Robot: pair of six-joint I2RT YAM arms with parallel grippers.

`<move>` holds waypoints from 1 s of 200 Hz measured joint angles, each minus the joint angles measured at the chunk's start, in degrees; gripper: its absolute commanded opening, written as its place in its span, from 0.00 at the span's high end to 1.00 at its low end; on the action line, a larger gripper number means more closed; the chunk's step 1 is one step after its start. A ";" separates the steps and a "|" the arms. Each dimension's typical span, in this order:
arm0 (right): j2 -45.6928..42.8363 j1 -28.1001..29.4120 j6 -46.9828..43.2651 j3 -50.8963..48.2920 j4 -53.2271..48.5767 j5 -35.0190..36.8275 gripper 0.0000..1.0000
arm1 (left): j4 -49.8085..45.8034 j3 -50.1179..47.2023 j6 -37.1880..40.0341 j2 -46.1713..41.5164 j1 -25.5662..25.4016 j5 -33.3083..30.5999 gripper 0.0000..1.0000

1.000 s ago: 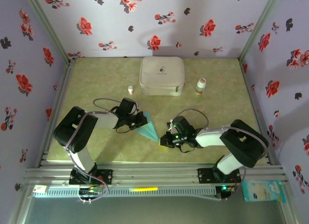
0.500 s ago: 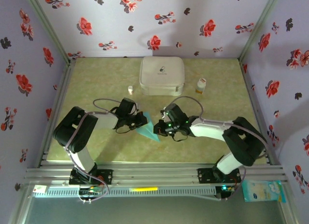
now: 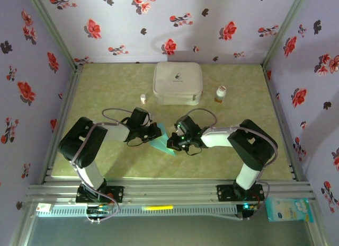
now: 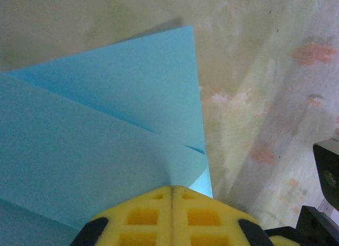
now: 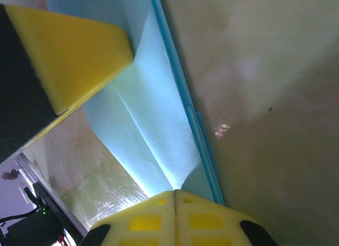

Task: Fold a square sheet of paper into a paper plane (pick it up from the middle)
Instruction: Fourth fold the wing at the center of the table.

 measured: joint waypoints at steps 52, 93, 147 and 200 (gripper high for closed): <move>-0.17 -0.48 0.92 -4.81 7.80 -1.33 1.00 | -0.74 0.42 0.15 0.00 0.02 0.22 0.98; -0.17 -0.52 1.03 -5.29 8.96 -1.51 1.00 | -3.67 2.25 0.66 -0.52 0.04 0.94 0.92; -0.17 -0.52 1.22 -5.29 8.96 -1.49 1.00 | -6.82 3.34 -0.07 -5.90 -1.51 0.02 0.98; -0.17 -0.52 1.92 -5.29 8.96 -1.42 1.00 | -5.77 2.27 -3.06 -5.40 -6.97 -0.39 0.99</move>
